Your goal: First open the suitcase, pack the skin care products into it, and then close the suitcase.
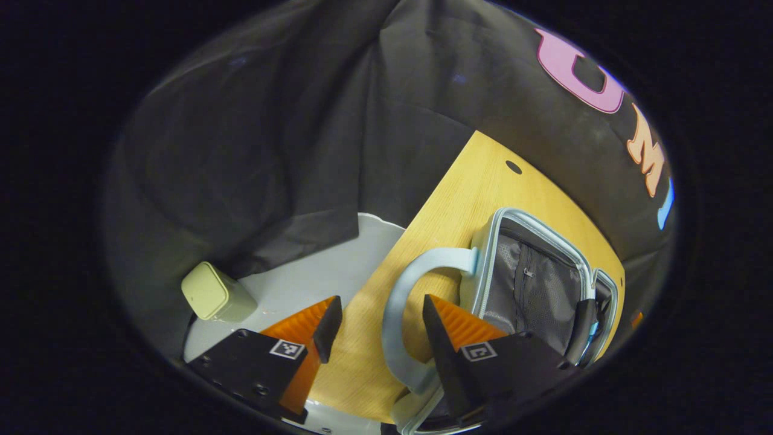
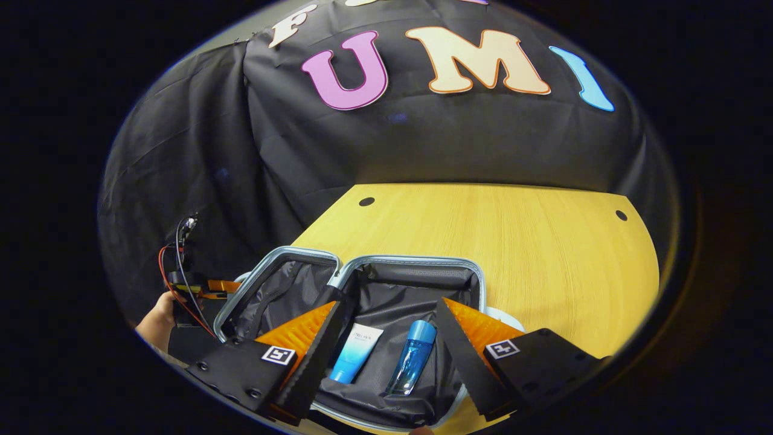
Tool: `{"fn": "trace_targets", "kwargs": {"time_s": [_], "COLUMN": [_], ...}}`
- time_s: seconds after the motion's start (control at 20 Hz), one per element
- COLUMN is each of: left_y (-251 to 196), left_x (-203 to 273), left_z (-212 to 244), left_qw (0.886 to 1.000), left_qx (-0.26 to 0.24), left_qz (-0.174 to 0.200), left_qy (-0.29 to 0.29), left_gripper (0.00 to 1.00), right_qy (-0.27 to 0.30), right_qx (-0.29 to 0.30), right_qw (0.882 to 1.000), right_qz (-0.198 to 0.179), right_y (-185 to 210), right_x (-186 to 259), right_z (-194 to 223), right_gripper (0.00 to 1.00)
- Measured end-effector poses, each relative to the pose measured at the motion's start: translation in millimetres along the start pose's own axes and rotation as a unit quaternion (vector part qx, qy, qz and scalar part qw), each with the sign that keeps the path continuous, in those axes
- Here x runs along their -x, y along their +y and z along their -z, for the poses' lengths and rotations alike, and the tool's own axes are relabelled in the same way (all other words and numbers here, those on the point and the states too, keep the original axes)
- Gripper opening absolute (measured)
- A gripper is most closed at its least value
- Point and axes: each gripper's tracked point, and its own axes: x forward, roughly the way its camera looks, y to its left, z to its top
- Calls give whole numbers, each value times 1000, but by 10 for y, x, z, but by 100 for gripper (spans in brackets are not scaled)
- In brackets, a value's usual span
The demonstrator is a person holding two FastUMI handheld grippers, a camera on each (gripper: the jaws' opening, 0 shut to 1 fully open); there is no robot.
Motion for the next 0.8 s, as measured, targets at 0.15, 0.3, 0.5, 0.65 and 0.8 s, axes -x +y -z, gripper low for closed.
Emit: {"fn": "trace_targets", "kwargs": {"time_s": [0.15,0.3,0.5,0.65,0.8], "left_y": [-31,-86,-240,-364,-654], "left_x": [-125,-33,206,536,937], "left_z": [68,-25,-125,-291,-469], "left_qw": [1000,1000,999,997,992], "left_qx": [-4,-11,-39,-56,-75], "left_qz": [-2,3,12,13,31], "left_qy": [13,-2,-25,-56,-93], "left_gripper": [34,11,2,1,1], "right_qy": [-6,-9,-17,-27,-40], "right_qx": [5,-2,5,2,10], "right_qw": [1000,1000,1000,999,998], "right_qz": [9,6,-8,-33,-51], "right_y": [-65,-85,-91,-23,-16], "right_x": [43,68,88,134,212], "right_z": [-8,-11,-54,-66,-102], "right_gripper": [98,98,94,98,98]}}
